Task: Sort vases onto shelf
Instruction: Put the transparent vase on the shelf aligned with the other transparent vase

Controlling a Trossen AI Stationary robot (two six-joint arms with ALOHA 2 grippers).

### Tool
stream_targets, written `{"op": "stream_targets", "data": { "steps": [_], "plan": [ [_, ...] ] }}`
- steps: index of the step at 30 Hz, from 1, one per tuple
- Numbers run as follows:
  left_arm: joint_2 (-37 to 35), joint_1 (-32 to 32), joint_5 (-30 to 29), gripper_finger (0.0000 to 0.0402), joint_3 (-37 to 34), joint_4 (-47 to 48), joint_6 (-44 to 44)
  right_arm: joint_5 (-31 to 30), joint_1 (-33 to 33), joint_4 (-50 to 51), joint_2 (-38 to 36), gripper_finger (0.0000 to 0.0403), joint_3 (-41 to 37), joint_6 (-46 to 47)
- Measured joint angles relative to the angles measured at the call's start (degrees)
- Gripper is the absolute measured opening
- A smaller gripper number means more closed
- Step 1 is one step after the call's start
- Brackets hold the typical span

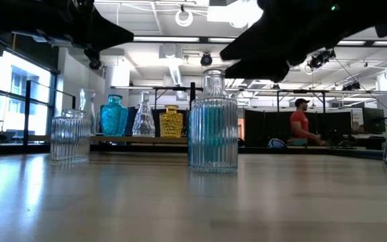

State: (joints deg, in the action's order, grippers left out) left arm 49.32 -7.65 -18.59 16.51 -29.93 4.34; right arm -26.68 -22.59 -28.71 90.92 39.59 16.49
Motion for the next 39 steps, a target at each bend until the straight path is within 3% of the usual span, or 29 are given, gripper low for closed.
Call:
{"op": "stream_targets", "data": {
  "steps": [12, 18, 39],
  "plan": [
    [0.00, -1.08, 0.03, 0.0035, 0.02, -0.02, -0.52, 0.18, 0.53, -7.44, 5.90, 0.0237, 0.07, 0.05],
    [0.01, -1.08, 0.04, 0.0044, 0.02, 0.00, -0.52, 4.05, 1.91, -8.92, 7.57, 0.0212, 0.09, 1.61],
    [0.00, -1.08, 0.04, 0.0044, 0.02, -0.02, -0.52, 4.77, 2.47, -9.34, 7.80, 0.0211, 0.09, 1.03]
  ]
}}
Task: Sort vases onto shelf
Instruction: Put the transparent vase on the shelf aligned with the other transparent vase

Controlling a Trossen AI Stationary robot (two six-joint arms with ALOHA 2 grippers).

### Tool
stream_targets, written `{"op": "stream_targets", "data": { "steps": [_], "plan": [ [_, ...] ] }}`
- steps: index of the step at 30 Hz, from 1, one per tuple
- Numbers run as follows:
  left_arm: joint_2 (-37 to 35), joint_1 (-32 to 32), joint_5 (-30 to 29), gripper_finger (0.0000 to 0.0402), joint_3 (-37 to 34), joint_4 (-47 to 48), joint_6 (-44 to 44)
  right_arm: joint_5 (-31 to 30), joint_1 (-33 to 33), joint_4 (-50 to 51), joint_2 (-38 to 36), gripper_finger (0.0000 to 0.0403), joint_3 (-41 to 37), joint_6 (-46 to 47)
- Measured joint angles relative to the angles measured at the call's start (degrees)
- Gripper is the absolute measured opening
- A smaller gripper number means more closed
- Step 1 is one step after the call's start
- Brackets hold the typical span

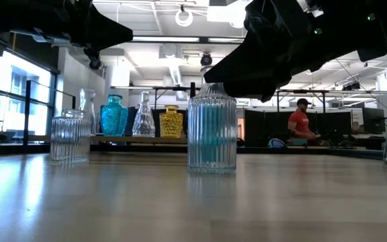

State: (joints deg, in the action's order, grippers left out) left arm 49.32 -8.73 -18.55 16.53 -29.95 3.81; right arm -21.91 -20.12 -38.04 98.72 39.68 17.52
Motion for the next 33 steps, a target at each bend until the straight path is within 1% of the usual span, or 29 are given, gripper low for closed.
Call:
{"op": "stream_targets", "data": {
  "steps": [23, 29, 33],
  "plan": [
    [0.00, 0.02, -0.02, 0.0044, 0.02, 0.02, 0.00, 0.04, 0.00, -0.38, 0.00, 0.0211, 0.00, -0.05],
    [0.00, 0.02, -0.02, 0.0044, 0.04, 0.02, 0.00, 2.91, -0.01, -3.54, 0.00, 0.0211, 0.00, -3.33],
    [0.00, 0.02, -0.02, 0.0044, 0.04, 0.02, 0.00, 3.08, 0.23, -3.46, 0.00, 0.0211, 0.00, -3.54]
  ]
}}
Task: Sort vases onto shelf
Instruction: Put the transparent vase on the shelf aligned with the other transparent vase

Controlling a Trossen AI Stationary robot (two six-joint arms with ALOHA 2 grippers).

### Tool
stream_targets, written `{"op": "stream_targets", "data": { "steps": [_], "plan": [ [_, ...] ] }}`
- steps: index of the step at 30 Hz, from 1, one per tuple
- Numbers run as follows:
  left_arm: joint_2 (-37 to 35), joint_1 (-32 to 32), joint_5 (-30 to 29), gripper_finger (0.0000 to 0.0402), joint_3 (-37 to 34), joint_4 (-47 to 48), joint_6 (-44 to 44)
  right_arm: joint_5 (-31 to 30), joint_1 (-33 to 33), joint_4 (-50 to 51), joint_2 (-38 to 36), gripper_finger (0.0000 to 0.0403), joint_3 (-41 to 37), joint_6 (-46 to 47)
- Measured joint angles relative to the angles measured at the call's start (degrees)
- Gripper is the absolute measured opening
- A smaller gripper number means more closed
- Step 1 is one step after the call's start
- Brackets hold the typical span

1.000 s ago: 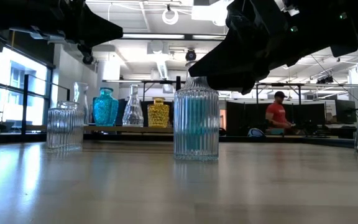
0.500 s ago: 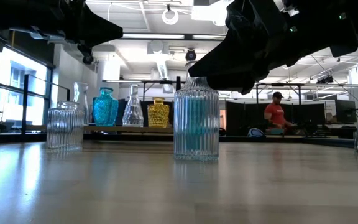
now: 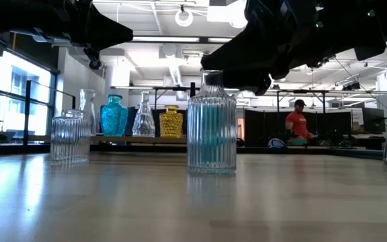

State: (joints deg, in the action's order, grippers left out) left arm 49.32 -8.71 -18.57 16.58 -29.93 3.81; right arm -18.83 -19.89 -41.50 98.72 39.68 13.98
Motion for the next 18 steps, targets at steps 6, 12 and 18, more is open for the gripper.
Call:
{"op": "stream_targets", "data": {
  "steps": [6, 12, 18],
  "plan": [
    [0.00, -0.02, 0.00, 0.0044, 0.00, 0.00, 0.00, 0.00, 0.14, 0.09, 0.00, 0.0211, 0.00, -0.51],
    [0.00, 0.00, 0.00, 0.0044, 0.00, 0.00, 0.00, 1.28, 0.19, 0.12, 0.00, 0.0211, 0.00, -0.48],
    [0.01, 0.00, 0.00, 0.0044, 0.00, 0.00, 0.00, 1.31, 0.41, 0.53, 0.04, 0.0210, 0.00, -0.48]
  ]
}}
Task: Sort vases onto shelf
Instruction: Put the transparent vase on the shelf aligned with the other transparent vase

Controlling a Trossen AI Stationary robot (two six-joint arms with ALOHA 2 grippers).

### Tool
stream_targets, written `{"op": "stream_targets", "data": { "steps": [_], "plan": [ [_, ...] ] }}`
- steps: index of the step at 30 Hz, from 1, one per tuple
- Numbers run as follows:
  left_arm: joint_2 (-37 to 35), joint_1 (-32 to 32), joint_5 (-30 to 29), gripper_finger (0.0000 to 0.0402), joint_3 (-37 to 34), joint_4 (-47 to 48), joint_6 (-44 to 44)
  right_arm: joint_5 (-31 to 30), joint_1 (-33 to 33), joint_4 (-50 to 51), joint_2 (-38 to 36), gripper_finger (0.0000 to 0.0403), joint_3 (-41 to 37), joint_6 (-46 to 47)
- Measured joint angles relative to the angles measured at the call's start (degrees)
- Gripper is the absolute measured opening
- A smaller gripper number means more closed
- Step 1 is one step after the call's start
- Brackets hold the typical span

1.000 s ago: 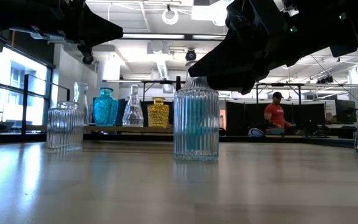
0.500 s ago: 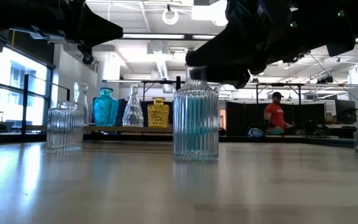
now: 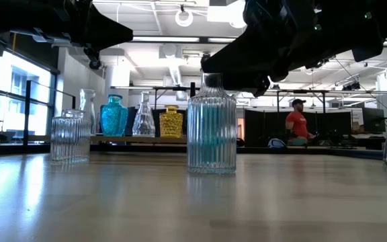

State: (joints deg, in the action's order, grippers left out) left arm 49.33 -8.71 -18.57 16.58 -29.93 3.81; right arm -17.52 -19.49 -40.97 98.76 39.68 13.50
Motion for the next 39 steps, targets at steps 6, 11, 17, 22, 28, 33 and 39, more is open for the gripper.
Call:
{"op": "stream_targets", "data": {
  "steps": [6, 11, 17, 22, 28, 33, 39],
  "plan": [
    [-0.01, 0.00, 0.00, 0.0044, 0.00, 0.00, 0.00, 0.00, 0.00, 0.00, 0.00, 0.0184, 0.00, 0.00],
    [-0.01, 0.00, 0.00, 0.0044, 0.00, 0.00, 0.02, 0.13, 0.02, 0.02, 0.00, 0.0150, 0.00, -0.02],
    [-0.01, 0.00, 0.00, 0.0044, 0.00, 0.00, 0.00, 1.29, 0.02, 0.00, 0.00, 0.0122, 0.00, -0.07],
    [-0.01, 0.00, 0.03, 0.0044, 0.00, 0.00, 0.02, 1.33, 0.02, -0.04, 0.00, 0.0108, 0.02, -0.57],
    [-0.01, 0.00, 2.31, 0.0044, 0.00, 0.00, 0.74, 1.54, 0.00, -0.38, 0.00, 0.0105, 0.02, -1.14],
    [1.04, -0.43, 5.27, 0.0044, 0.00, 0.06, 3.41, 1.93, 0.00, -2.63, 0.02, 0.0105, 0.02, -1.95],
    [7.14, -4.00, 5.38, 0.0071, 0.00, -2.96, 3.59, 3.22, 0.00, -3.28, -0.47, 0.0104, 1.41, -2.01]
  ]
}}
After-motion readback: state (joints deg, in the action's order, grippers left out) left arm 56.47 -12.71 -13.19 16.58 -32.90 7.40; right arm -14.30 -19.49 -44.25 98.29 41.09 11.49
